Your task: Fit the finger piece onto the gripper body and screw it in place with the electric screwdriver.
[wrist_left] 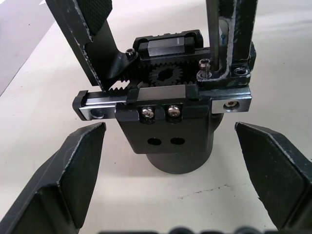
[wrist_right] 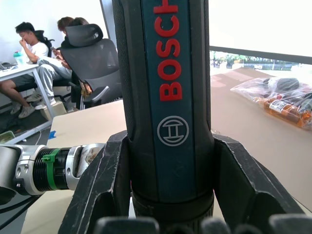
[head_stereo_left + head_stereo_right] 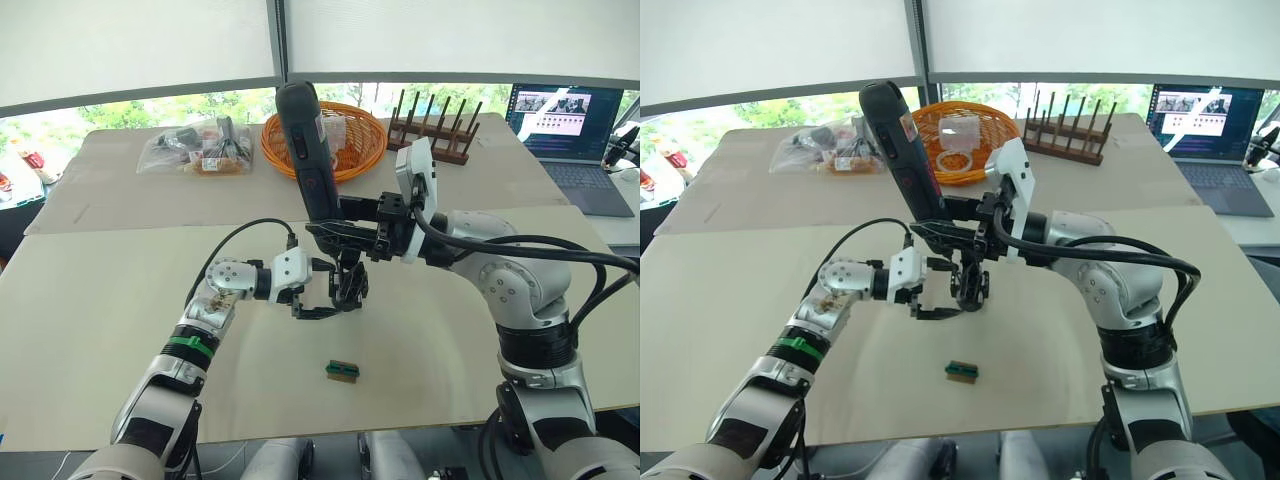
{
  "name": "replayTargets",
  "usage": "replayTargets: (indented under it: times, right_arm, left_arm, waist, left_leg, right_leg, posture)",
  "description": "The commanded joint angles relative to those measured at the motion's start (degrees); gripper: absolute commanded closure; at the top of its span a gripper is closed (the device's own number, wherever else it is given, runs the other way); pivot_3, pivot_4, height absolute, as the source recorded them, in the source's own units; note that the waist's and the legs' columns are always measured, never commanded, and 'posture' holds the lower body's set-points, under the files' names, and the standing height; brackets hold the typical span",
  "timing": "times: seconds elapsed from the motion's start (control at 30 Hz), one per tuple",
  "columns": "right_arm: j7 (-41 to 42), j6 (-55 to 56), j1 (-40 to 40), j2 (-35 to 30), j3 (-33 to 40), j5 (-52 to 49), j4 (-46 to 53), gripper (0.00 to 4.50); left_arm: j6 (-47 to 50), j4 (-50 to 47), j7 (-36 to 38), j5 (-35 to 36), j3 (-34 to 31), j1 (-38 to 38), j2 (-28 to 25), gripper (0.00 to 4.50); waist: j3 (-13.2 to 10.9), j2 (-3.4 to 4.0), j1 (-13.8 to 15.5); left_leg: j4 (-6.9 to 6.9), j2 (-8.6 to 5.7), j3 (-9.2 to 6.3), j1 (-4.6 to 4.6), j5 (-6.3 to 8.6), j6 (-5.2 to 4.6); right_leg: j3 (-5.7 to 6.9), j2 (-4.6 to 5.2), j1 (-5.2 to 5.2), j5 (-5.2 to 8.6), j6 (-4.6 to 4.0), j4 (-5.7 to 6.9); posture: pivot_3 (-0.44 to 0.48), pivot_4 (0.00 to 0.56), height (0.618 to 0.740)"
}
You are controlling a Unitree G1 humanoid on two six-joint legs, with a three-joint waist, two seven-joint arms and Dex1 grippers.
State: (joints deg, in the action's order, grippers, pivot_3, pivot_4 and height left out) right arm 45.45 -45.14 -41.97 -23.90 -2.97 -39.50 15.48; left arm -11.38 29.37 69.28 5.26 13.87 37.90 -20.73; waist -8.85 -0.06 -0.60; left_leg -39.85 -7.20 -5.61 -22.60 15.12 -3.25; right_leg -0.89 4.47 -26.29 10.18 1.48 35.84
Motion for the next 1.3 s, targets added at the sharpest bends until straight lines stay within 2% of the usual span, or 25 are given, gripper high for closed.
replayTargets:
  times: [0.03, 1.3]
  right_arm:
    - [0.1, 2.8, -1.8, 0.5, 2.0, -0.8, 1.9, 2.53]
    - [-3.1, 0.9, -3.2, 0.5, 3.9, -3.1, 1.8, 2.53]
  left_arm:
    - [-1.0, -0.7, -0.3, 0.0, -0.1, 0.6, 0.1, 0.00]
    - [-1.1, -0.3, -0.4, -0.2, -0.4, 1.2, 0.8, 0.00]
  waist:
    - [0.0, 0.00, 0.0]
    - [0.0, 0.00, 0.0]
  left_leg:
    - [0.00, 0.00, 0.00, 0.00, 0.00, 0.00]
    - [0.00, 0.00, 0.00, 0.00, 0.00, 0.00]
  right_leg:
    - [0.00, 0.00, 0.00, 0.00, 0.00, 0.00]
    - [0.00, 0.00, 0.00, 0.00, 0.00, 0.01]
  posture:
    - [0.000, 0.150, 0.740]
    - [0.000, 0.150, 0.740]
